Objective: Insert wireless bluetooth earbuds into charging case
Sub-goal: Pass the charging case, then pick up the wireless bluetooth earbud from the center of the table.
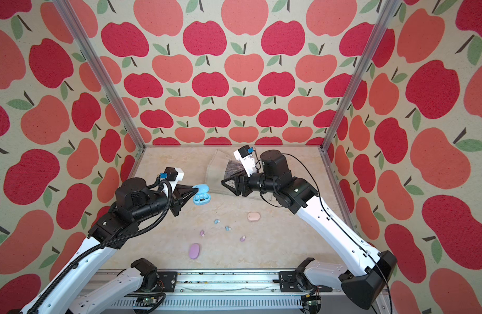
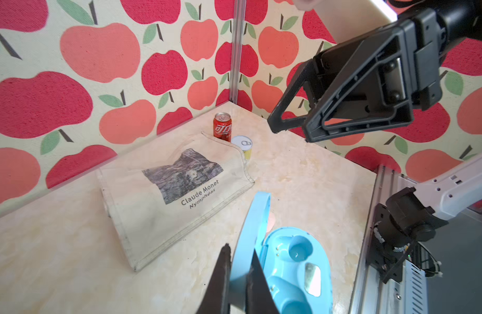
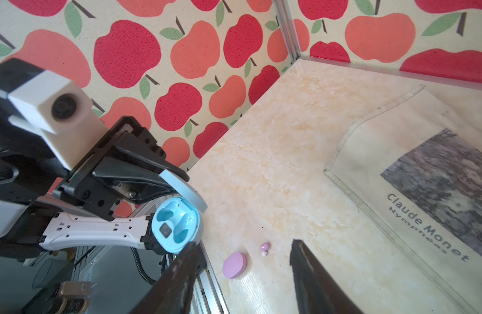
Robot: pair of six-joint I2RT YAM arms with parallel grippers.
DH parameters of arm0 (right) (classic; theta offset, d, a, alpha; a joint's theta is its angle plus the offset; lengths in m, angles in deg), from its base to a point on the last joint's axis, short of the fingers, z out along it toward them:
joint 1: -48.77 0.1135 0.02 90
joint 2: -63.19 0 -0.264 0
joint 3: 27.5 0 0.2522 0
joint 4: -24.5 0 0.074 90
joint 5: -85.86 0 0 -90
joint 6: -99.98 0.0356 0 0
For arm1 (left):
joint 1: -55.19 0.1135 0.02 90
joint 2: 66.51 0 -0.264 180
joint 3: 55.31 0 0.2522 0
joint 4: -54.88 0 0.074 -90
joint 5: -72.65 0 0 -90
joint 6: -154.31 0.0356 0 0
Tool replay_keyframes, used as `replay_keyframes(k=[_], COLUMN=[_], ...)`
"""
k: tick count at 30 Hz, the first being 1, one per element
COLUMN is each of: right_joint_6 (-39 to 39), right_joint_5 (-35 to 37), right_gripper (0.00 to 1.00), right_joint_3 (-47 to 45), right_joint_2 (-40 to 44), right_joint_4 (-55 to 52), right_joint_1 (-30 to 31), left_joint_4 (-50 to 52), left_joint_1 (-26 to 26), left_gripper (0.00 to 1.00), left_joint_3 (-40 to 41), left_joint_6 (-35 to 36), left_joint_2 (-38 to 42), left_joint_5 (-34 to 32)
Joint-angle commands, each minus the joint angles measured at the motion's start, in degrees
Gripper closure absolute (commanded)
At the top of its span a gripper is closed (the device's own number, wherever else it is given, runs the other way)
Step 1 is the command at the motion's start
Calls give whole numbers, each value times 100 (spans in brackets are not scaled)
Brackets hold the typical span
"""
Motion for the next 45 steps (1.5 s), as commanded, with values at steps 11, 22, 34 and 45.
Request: replay_keyframes(k=[11, 22, 34, 45], right_joint_6=[-240, -1787, -2248, -2239], right_joint_5=[826, 1392, 1865, 1898], right_gripper=[44, 44, 46, 57], right_joint_3=[308, 1024, 1177, 1000], right_joint_2=[-1967, -4039, -4651, -4841], right_joint_4=[-1863, -2622, -2641, -2615], right_joint_1=[386, 1059, 1382, 1550], left_joint_4=[-172, -159, -293, -207], left_joint_1=[114, 179, 216, 312], left_gripper=[100, 100, 100, 100], left_joint_3=[1076, 1646, 1921, 1867], left_joint_6=[-377, -810, -865, -726], left_joint_2=[1026, 1759, 2027, 2050], left_joint_5=[-788, -1026, -1219, -1226])
